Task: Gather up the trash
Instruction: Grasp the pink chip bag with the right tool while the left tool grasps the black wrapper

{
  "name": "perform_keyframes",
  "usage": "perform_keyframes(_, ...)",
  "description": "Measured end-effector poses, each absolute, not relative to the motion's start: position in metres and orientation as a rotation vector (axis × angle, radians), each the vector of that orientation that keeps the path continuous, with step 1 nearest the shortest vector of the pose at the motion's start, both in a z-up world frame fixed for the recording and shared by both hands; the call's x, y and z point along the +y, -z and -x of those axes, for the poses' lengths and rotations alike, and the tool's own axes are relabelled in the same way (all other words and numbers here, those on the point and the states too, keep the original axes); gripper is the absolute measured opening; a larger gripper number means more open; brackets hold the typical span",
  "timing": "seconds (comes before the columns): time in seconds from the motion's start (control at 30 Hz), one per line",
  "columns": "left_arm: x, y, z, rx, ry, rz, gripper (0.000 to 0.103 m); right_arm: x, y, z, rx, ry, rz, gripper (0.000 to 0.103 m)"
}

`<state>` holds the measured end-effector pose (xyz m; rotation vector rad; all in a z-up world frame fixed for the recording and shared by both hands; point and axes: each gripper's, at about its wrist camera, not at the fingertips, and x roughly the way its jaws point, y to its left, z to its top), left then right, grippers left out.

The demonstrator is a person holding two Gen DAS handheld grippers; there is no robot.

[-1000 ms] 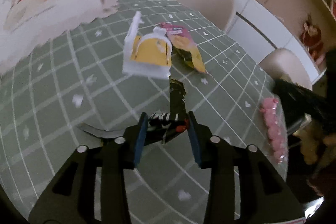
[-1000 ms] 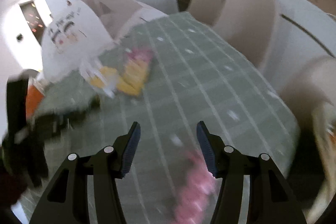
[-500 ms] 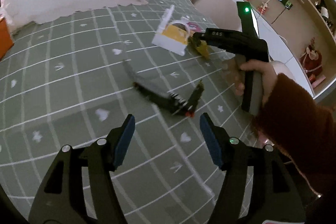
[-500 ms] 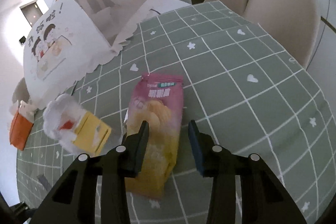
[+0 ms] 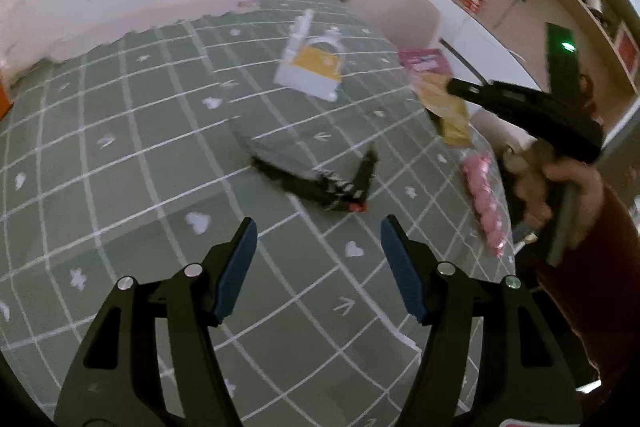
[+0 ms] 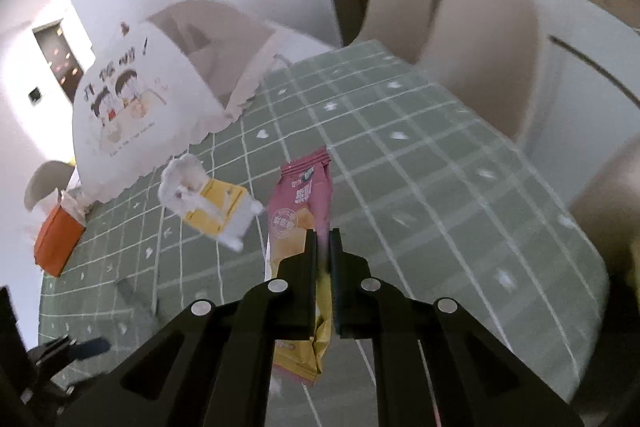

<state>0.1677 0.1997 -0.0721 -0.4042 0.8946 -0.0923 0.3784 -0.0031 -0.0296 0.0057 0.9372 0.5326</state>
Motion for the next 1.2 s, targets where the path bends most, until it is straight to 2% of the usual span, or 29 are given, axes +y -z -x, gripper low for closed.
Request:
perform_keyframes(0.27,0.167,0.072,-0.204,0.866,0.271,0.132,0.061,-0.081,0.001,-0.292,0.919,-0.41,-0.139,0.008)
perform_keyframes(0.47,0.159,0.093,-0.229,0.953,0.282,-0.059,0.06,-0.117,0.001,-0.247,0.923,-0.347,-0.177,0.008)
perform_keyframes(0.6,0.16,0.1,-0.229,0.975,0.281,-0.076,0.058,-0.135,0.001,-0.228,0.923,-0.314,-0.199,0.008)
perform_keyframes(0.7,0.164,0.099,-0.232,0.973,0.258,-0.041,0.039,-0.145,0.0,-0.219,0.921,-0.296,-0.204,0.008)
perform_keyframes(0.73,0.166,0.098,-0.233,0.971,0.254,-0.011,0.029,-0.147,-0.001,-0.217,0.919,-0.294,-0.207,0.008)
perform_keyframes(0.8,0.166,0.091,-0.233,0.96,0.235,0.022,0.022,-0.151,-0.005,-0.213,0.909,-0.292,-0.204,0.008)
perform_keyframes(0.97,0.15,0.063,-0.228,0.923,0.211,0.055,0.015,-0.162,-0.016,-0.209,0.884,-0.298,-0.191,0.008)
perform_keyframes(1.2,0.115,0.014,-0.224,0.84,0.237,0.175,0.015,-0.186,-0.039,-0.212,0.825,-0.321,-0.185,0.008)
